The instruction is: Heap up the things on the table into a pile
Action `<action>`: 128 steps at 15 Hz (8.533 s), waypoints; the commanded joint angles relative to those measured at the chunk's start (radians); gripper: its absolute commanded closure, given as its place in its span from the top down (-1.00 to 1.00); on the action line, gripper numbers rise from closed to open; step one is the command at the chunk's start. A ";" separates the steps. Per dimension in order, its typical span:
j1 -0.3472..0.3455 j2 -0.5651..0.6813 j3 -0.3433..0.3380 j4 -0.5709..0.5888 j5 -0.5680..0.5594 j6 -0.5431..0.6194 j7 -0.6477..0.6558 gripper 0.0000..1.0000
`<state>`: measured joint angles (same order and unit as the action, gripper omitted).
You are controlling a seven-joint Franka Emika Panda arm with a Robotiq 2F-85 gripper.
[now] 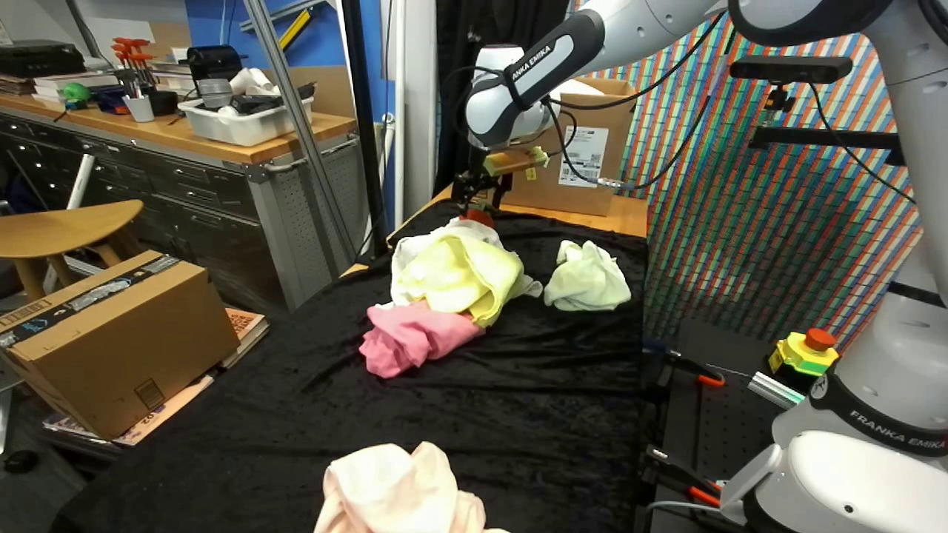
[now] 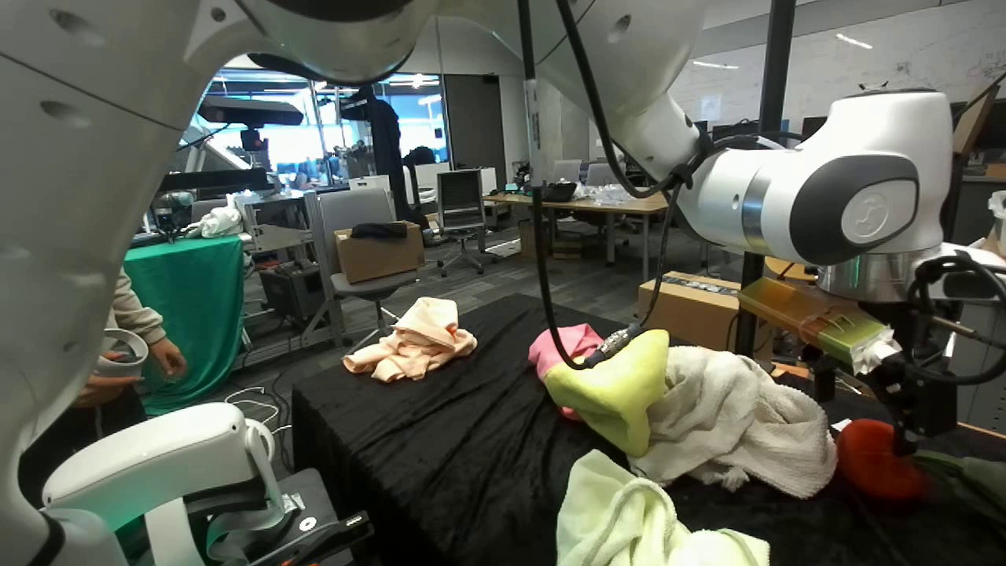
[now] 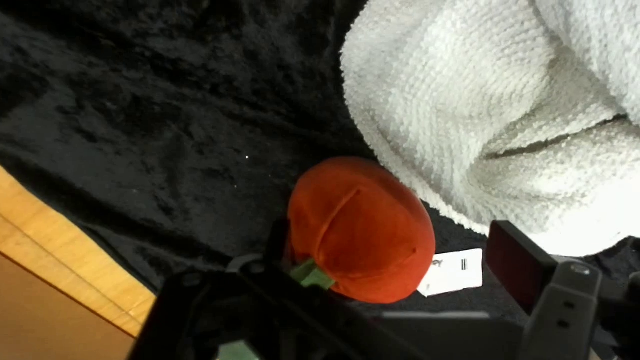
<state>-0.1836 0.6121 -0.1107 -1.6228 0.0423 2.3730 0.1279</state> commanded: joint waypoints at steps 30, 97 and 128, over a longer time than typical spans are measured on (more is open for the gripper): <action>-0.023 0.100 0.023 0.167 0.078 -0.083 -0.040 1.00; 0.245 -0.508 0.166 -0.537 -0.018 -0.010 -0.064 -0.79; 0.243 -0.539 0.147 -0.617 -0.022 0.089 -0.022 1.00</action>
<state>0.0818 0.1740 0.0390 -2.1687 -0.0227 2.4409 0.1142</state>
